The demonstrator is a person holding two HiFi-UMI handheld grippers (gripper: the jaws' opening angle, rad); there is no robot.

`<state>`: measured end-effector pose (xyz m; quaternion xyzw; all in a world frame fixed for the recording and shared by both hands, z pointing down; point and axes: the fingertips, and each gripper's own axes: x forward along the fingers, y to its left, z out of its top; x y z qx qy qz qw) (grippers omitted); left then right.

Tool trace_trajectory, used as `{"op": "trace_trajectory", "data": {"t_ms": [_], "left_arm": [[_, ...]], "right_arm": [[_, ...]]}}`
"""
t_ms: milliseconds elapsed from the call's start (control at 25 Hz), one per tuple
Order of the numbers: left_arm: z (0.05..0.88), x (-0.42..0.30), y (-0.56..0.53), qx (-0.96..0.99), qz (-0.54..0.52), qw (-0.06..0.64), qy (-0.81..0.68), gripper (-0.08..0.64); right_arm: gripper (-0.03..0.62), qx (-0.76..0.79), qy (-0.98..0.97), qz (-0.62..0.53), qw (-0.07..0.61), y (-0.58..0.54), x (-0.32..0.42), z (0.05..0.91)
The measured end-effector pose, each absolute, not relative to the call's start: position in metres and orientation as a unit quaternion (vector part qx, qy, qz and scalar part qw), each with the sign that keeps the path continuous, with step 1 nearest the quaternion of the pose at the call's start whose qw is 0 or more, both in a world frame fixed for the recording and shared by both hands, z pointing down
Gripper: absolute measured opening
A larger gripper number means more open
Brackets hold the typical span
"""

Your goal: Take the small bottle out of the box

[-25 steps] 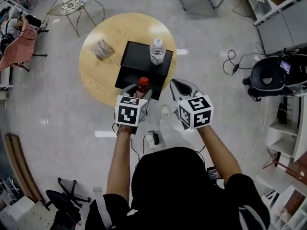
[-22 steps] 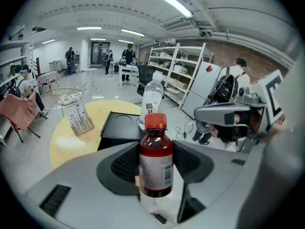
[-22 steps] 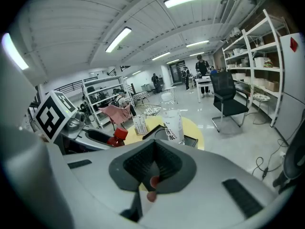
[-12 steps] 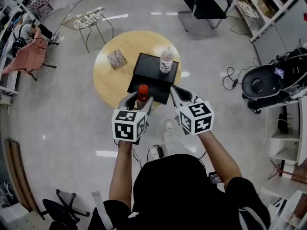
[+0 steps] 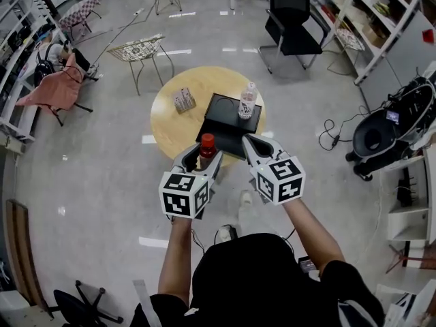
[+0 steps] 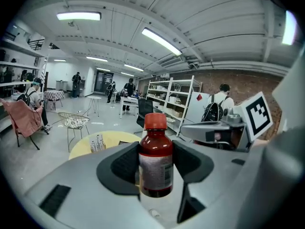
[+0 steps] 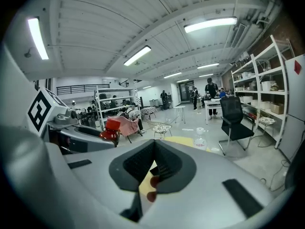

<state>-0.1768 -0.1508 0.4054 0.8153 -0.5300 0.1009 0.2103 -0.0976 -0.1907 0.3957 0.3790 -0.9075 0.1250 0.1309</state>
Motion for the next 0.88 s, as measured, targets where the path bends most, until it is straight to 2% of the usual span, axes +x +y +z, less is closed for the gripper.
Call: {"op": "trace_trajectory", "data": {"t_ms": [280,880], "left_arm": [[0.367,-0.179,-0.113,0.824,0.066,0.169,-0.536,0.226],[0.322,-0.151,-0.061,0.830,0.030,0.125,-0.543,0.227]], "right_arm": [[0.002,0.395,-0.908,0.108,0.091,-0.162,-0.096,0.359],[0.002,0.399,-0.911,0.083,0.059,-0.118,-0.065,0.331]]}}
